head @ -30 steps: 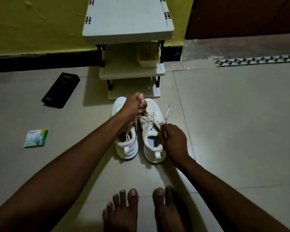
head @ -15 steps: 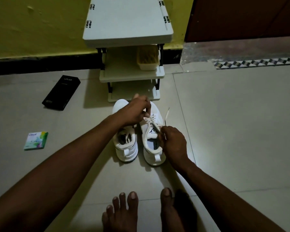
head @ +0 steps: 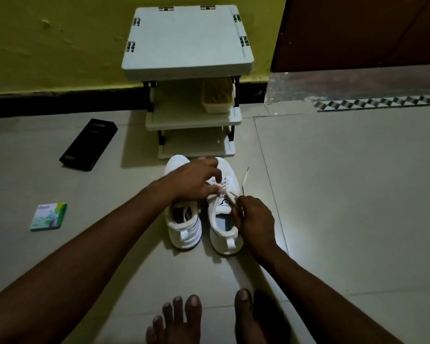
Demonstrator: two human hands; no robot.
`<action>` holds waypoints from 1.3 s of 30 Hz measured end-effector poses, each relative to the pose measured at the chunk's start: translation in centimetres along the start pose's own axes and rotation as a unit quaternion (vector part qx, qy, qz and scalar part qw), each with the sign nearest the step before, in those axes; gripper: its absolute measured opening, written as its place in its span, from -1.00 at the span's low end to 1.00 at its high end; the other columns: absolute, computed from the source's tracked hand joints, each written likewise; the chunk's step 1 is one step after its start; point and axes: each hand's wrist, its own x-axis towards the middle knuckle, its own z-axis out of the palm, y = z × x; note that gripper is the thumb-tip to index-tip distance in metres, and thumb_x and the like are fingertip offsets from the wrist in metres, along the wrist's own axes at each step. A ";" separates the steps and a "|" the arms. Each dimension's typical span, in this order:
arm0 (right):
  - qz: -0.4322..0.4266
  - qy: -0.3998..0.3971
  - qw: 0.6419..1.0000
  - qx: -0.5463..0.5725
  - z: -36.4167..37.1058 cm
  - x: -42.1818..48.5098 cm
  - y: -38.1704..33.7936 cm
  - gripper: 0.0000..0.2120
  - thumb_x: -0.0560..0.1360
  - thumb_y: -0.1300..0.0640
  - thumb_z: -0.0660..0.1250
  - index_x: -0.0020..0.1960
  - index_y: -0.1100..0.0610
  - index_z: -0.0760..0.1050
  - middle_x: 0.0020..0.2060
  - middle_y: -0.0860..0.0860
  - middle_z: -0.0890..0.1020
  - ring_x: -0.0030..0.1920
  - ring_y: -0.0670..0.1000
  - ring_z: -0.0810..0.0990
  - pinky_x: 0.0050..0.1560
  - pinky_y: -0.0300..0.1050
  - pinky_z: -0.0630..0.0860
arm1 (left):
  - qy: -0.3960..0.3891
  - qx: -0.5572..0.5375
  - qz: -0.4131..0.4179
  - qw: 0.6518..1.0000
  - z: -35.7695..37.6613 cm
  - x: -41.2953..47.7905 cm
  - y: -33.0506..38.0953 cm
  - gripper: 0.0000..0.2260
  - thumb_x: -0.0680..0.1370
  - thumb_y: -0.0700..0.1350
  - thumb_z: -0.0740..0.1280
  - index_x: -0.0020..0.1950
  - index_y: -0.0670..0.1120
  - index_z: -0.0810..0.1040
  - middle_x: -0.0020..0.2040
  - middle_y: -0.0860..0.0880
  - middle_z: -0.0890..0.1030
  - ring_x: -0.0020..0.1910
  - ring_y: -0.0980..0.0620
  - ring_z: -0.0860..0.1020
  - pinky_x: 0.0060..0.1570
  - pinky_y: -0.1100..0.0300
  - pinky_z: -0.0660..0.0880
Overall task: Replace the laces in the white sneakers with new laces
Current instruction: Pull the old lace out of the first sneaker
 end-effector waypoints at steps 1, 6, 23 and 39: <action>0.000 0.001 1.000 0.000 0.0 0.0 0.0 -0.94 0.52 0.12 0.35 -0.10 0.11 0.54 -0.19 0.04 0.61 -0.15 0.12 0.56 -0.28 -0.03 0.44 | -0.005 0.041 0.017 0.999 0.4 0.1 0.1 -0.78 0.57 0.11 0.41 -0.05 -0.04 0.66 -0.06 0.05 0.45 -0.04 0.05 0.43 -0.13 0.08 0.46; 0.002 0.010 1.000 0.009 0.0 -0.1 0.5 -0.88 0.51 0.06 0.30 -0.09 0.09 0.55 -0.21 0.01 0.60 -0.16 0.10 0.56 -0.28 0.00 0.48 | 0.169 0.012 -0.040 0.985 -1.5 -0.1 -1.2 -0.81 0.57 -0.05 0.44 -0.13 -0.16 0.65 -0.04 -0.06 0.43 -0.06 0.01 0.39 -0.19 0.10 0.37; -0.061 -0.037 0.988 0.134 -2.7 6.8 -0.3 -0.87 0.51 0.19 0.40 0.02 0.14 0.68 -0.08 0.03 0.71 -0.07 0.01 0.66 0.03 0.03 0.61 | -0.134 0.090 -0.076 0.984 1.8 -0.2 -0.6 -0.03 0.30 0.56 0.34 0.55 0.03 0.30 0.47 0.01 0.48 0.43 -0.06 0.44 0.40 -0.11 0.29; -0.219 -0.304 0.922 -0.102 -1.8 12.3 -1.3 -0.94 0.50 0.26 0.35 -0.08 0.13 0.56 -0.23 -0.05 0.41 -0.18 0.04 0.47 -0.18 -0.16 0.26 | -0.098 0.088 -0.052 0.990 2.6 -0.4 -1.1 -0.23 0.26 0.61 0.30 0.19 0.05 0.44 0.09 0.07 0.62 0.08 0.00 0.56 0.11 0.00 0.35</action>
